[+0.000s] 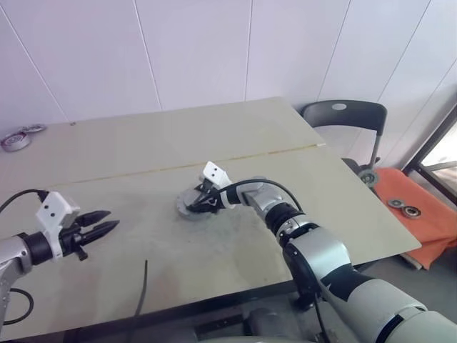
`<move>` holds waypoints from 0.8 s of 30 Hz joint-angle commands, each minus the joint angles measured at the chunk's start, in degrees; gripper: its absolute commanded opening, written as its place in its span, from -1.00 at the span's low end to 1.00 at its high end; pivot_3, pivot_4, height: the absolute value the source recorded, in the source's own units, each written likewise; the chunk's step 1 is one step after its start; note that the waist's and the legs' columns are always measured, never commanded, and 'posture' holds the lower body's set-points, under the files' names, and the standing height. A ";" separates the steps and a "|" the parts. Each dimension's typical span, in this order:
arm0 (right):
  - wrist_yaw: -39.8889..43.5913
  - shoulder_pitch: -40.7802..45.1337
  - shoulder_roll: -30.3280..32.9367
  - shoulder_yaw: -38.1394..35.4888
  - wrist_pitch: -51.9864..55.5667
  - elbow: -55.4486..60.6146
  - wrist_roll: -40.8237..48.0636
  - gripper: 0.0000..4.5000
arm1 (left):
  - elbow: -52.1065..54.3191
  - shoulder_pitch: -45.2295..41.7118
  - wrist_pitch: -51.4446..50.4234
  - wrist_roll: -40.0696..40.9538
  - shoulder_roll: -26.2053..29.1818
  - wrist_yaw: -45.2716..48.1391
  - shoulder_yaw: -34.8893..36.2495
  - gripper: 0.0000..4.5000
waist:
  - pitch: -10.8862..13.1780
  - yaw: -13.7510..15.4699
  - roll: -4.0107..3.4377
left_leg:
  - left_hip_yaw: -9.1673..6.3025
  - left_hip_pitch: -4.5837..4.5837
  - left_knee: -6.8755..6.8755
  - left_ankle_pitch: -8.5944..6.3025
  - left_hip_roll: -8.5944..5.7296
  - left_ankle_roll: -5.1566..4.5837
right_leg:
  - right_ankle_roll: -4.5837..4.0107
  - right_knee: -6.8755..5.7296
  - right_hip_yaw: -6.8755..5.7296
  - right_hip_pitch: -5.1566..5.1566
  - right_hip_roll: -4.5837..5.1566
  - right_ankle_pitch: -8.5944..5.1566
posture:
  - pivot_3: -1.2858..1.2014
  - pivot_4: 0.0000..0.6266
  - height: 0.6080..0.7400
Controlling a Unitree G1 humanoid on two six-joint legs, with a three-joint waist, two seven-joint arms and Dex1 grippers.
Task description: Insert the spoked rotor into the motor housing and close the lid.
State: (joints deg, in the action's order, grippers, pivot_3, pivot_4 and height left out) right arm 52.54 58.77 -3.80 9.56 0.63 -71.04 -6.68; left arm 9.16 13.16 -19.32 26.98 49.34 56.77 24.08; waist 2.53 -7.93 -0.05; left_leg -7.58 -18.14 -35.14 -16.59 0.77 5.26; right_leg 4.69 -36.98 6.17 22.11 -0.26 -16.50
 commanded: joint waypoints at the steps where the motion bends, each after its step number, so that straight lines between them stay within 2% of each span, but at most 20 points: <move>1: -4.21 -1.51 0.49 1.96 1.33 -2.91 -3.23 0.45 | 3.26 -0.02 -0.16 0.89 -0.18 0.72 -0.28 -0.24 | 0.00 -0.30 0.00 | 0.00 -0.06 -0.01 0.00 0.00 0.00 | -0.01 -0.06 0.00 0.09 0.00 0.00 | 0.03 -1.00 1.00; 7: -7.31 -1.76 0.75 2.46 1.18 -3.11 -3.44 0.45 | 5.13 0.70 -0.79 0.65 -0.75 1.32 -1.33 -0.24 | 0.00 -0.75 -0.01 | -0.02 -0.08 -0.04 0.01 -0.01 -0.01 | -0.01 -0.10 0.00 0.11 -0.01 0.01 | 0.03 -1.00 1.00; 17: -1.81 -2.44 1.48 5.68 -1.09 -3.03 -5.31 0.45 | 5.07 0.28 -1.27 0.73 -0.99 0.79 -0.66 -0.24 | 0.00 -0.81 -0.01 | -0.03 -0.08 -0.04 0.01 -0.01 -0.01 | -0.01 -0.08 -0.01 0.12 -0.01 0.01 | 0.03 -1.00 1.00; 24: -0.95 -3.28 2.76 8.21 -2.86 -3.36 -7.19 0.45 | 6.23 0.72 -1.59 1.01 -1.89 -0.40 -0.13 -0.24 | 0.00 -0.65 -0.02 | -0.03 -0.18 0.00 0.01 -0.03 -0.01 | -0.01 0.03 -0.01 0.14 0.01 0.01 | 0.03 -1.00 1.00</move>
State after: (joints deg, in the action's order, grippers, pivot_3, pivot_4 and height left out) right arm 52.04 58.48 -3.40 13.63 -4.22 -70.07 -8.26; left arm 13.92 13.92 -20.96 27.08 47.32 56.84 22.15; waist 2.53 -8.58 -0.07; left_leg -7.60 -18.32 -35.14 -16.58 0.73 5.25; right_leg 4.68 -36.94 6.16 22.25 -0.24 -16.50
